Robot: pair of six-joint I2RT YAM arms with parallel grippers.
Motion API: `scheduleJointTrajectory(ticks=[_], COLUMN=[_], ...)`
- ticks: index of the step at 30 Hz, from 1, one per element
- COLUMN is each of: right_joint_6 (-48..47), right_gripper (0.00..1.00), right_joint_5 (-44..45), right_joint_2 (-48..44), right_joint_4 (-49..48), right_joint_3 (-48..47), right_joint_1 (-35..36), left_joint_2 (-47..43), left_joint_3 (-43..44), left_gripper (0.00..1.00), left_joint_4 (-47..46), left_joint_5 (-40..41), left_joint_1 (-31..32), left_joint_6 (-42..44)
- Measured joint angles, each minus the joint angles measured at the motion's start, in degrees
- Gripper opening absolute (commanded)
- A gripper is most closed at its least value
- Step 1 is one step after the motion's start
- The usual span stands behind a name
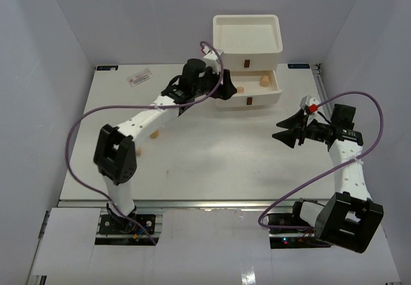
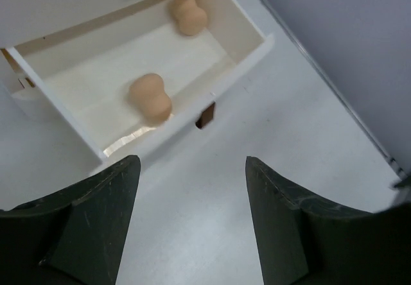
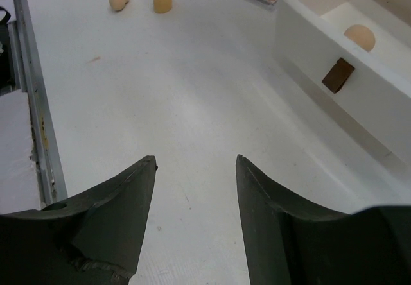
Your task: Organize the makeup
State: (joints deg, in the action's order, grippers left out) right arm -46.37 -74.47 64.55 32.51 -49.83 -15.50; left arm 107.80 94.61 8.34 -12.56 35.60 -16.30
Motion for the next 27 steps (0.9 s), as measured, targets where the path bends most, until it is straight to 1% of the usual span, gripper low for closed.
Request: scheduleJointTrajectory(ticks=[3,5,6,7,9,12,16,19,22,25,27], right_joint_6=[-5.0,-5.7,-5.5,-4.8,-3.0,-0.3,4.8,9.9,16.1,24.5,29.6], right_gripper=[0.6,0.59,0.59,0.59,0.59,0.6,0.61,0.63,0.63,0.65,0.65], right_joint_5=[1.4,4.4,6.7,10.2,16.3,25.6,34.5,38.7,41.4,43.9,46.3], right_joint_2=[0.1,0.4,0.6,0.9,2.7,8.3,22.8,34.5,45.9,58.2,64.2], right_joint_4=[3.9,3.6,2.9,1.5,-1.2,-2.5,-3.4,-4.1,-4.6,-6.3,-7.9], right_joint_3=[0.1,0.3,0.6,1.0,1.6,-0.4,-13.5,-27.2,-40.8,-54.8,-60.7], right_joint_1=[3.2,7.4,10.3,14.4,22.6,33.3,43.0,48.2,52.4,56.3,58.6], left_joint_2=[-14.5,-24.2,-29.0,-33.8,-43.7,-57.0,-69.0,-75.5,-79.9,-82.8,-83.9], left_joint_3=[-12.3,-20.0,-23.7,-27.4,-34.2,-41.2,-43.6,-44.1,-44.1,-44.2,-44.2], left_gripper=[0.81,0.82,0.83,0.85,0.87,0.88,0.89,0.89,0.9,0.92,0.93], left_joint_4=[-3.3,-5.3,-5.8,-6.8,-6.6,-5.2,-2.5,-0.4,1.7,4.5,5.8], left_joint_5=[-3.5,-4.7,-5.1,-5.3,-5.1,-4.6,-3.2,-1.4,-0.1,1.3,2.4], left_joint_1=[-1.2,-2.5,-3.3,-4.1,-5.8,-6.9,-7.0,-7.0,-7.0,-7.0,-7.0], left_joint_6=[-1.3,-2.0,-2.4,-2.8,-3.6,-4.6,-5.4,-6.2,-7.0,-7.5,-7.7])
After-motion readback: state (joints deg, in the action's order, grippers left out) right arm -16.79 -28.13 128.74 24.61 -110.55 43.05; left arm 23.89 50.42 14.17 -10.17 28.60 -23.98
